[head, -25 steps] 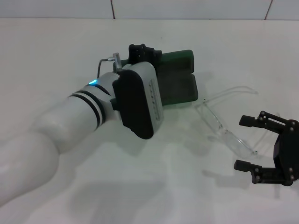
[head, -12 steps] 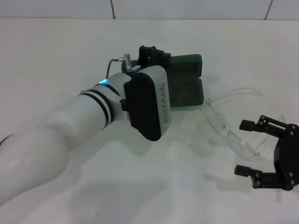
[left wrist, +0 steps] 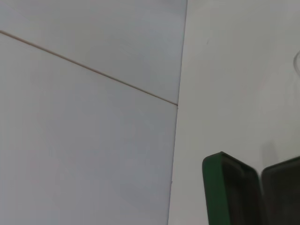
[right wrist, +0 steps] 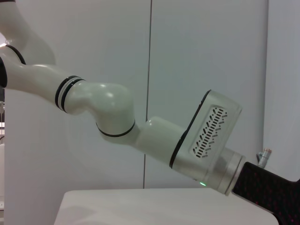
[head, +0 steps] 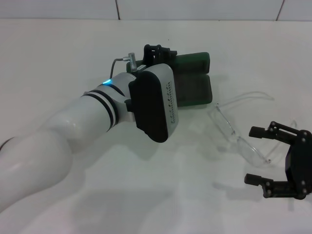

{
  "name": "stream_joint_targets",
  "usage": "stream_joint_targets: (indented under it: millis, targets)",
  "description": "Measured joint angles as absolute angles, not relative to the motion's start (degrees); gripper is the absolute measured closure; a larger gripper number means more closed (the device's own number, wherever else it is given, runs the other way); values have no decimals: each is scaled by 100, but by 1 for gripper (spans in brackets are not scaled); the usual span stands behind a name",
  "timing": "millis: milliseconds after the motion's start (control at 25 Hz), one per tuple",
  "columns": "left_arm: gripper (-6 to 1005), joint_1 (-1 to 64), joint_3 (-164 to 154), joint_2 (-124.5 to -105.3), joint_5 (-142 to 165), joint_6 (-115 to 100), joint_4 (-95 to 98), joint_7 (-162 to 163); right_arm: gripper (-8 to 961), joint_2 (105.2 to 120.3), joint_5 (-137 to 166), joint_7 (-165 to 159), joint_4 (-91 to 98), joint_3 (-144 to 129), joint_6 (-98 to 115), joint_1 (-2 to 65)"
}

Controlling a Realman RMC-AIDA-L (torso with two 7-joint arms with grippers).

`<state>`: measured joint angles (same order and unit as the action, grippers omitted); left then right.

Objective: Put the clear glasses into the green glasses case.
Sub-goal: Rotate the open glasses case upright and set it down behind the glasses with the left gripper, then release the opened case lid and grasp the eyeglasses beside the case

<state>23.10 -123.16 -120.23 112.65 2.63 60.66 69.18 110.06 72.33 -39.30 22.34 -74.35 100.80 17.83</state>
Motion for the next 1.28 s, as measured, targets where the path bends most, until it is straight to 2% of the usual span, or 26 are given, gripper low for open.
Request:
stream_joint_targets:
  millis: [520,600,1280]
  targets:
    - [661,2280,-12330,-12029,11267,272,6089,6912,92,11003,7234,-3928,2245,-7435,10052,1784]
    - [575,2280,-12338,-12027,11276,273,6093,6895,92,11003,7234,-3928,2246,-7435,10051,1784]
    - [573,2092,-12244,-11991,11170,-385,6438,6970,93,11021,7233,-3928,2233,-7435,10036,1781]
